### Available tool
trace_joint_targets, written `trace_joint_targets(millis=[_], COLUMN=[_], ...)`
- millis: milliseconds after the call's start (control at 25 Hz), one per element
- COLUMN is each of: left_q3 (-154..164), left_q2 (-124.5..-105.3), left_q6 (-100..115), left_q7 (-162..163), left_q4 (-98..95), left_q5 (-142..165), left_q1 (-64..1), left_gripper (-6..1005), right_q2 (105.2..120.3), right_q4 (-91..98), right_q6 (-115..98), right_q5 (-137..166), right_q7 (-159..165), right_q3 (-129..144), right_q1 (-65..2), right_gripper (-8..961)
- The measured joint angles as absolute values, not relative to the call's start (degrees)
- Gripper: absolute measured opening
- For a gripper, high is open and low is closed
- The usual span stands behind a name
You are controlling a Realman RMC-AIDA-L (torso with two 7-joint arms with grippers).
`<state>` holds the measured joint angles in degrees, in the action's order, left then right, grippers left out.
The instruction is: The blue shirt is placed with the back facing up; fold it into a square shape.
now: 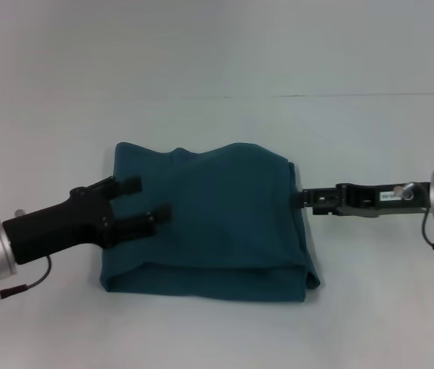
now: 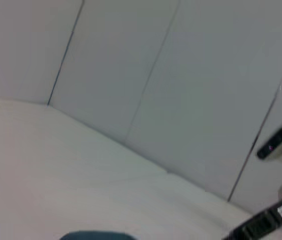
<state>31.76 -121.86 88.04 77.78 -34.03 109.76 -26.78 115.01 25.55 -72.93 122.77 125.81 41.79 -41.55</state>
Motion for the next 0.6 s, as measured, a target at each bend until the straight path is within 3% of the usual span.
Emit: trace_joint_targets(millis=[600], left_q3=[31.7], left_q2=[-121.73], left_q6=[88.8], left_q7=[77.6], left_q4=[-38.7], left_q5=[115.5], left_q1=[-26.5], left_gripper=[937], right_q2=[115.79], right_q4=[23.6], right_q6=[-72.3], right_q5=[122.8], right_q7=[130.1], right_q3=[44.1], right_q1=[-41.7], right_gripper=[711])
